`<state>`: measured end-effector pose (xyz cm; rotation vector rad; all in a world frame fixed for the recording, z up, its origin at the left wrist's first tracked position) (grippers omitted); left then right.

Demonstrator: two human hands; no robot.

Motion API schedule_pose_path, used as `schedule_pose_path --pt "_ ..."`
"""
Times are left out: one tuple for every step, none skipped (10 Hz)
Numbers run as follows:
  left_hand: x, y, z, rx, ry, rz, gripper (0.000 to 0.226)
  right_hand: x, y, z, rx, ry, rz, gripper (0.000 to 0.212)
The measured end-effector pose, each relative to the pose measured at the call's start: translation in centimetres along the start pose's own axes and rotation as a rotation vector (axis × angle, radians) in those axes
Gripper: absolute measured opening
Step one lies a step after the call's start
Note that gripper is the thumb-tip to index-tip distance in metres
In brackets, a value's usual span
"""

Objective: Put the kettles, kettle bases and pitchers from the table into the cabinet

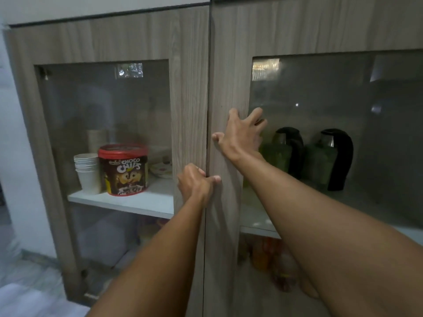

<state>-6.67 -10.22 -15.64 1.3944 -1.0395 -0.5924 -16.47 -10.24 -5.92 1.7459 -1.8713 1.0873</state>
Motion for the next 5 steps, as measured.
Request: schedule_pose_path --pt "-0.5 0.3 0.3 0.048 -0.027 0.005 0.041 0.0 0.4 0.0 -0.014 -0.051 -0.045 0.046" --pt "-1.1 1.0 -0.2 0.160 -0.122 0.014 0.056 -0.1 1.1 -0.8 0.012 -0.124 -0.089 0.044" --pt "-2.2 1.6 -0.8 0.197 -0.215 0.026 0.059 -0.5 1.8 -2.2 0.071 -0.220 -0.112 0.047" --pt "-4.5 2.4 -1.4 0.195 -0.303 0.041 0.066 -2.2 2.0 -3.9 0.134 -0.363 -0.112 0.062" --pt "-6.1 2.8 -1.9 0.210 -0.326 0.082 0.072 -3.9 2.0 -4.9 0.124 -0.419 -0.111 0.070"
Point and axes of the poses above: each hand's wrist, its own x-axis towards the middle knuckle, its own z-axis out of the palm, y = z × x, the point moved 2 cm from there along x, towards the middle knuckle, and after that the axes turned 12 degrees about -x, right-handed, at the moved point
